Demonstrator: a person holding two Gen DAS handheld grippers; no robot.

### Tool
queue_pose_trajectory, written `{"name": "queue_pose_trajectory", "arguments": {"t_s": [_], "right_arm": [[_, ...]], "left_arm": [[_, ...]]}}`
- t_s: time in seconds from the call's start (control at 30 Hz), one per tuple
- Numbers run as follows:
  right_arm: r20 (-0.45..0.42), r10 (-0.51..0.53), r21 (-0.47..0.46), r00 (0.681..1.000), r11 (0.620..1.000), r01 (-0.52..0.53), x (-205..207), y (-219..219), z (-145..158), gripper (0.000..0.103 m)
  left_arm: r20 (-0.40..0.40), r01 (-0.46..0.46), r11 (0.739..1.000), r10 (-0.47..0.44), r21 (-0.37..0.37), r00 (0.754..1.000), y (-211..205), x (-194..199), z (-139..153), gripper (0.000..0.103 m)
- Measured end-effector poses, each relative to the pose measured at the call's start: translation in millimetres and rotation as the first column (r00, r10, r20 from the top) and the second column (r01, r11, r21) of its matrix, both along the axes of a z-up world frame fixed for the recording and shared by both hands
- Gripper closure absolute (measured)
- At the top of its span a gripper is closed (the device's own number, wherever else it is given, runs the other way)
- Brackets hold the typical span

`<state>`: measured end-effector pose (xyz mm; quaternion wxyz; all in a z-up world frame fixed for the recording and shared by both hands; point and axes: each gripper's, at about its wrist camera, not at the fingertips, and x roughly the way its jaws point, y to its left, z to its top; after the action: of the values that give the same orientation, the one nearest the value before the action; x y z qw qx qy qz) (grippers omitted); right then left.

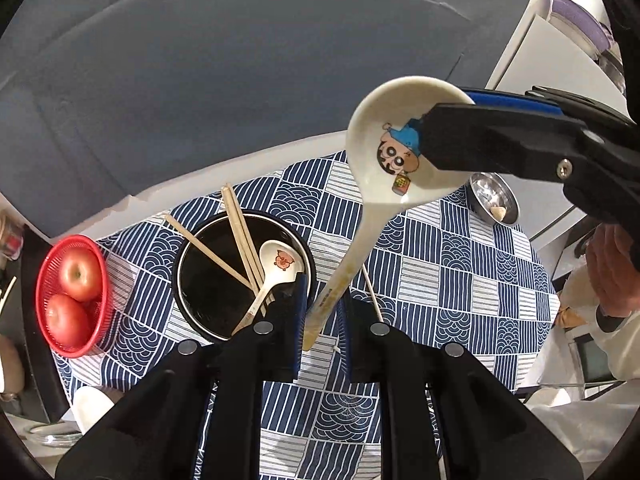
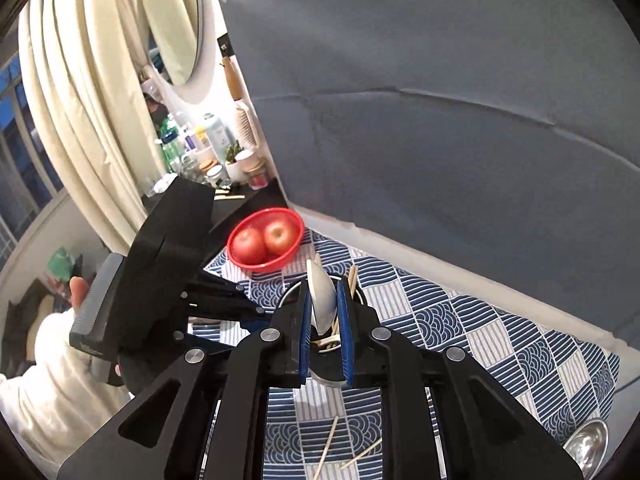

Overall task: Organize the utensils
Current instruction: 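Lower both spoons into the black cup and open both tools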

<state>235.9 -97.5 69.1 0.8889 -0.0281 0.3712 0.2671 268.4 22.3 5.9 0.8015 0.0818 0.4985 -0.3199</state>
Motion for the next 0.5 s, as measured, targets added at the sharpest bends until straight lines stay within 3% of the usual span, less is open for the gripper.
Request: {"name": "queue_pose_trajectory", "arguments": {"t_s": [0.3, 0.5], "right_arm": [[0.001, 0.006, -0.033, 1.0, 0.999, -0.006, 13, 20, -10, 0.092], [0.045, 0.022, -0.05, 0.999, 0.999, -0.02, 7, 29, 1, 0.091]], "left_arm": [[-0.047, -0.017, 0.998, 0.014, -0.067, 0.999, 16, 17, -15, 0.088], [-0.026, -0.023, 0.995, 0.02, -0.096, 0.999, 21, 18, -4, 0.088]]}}
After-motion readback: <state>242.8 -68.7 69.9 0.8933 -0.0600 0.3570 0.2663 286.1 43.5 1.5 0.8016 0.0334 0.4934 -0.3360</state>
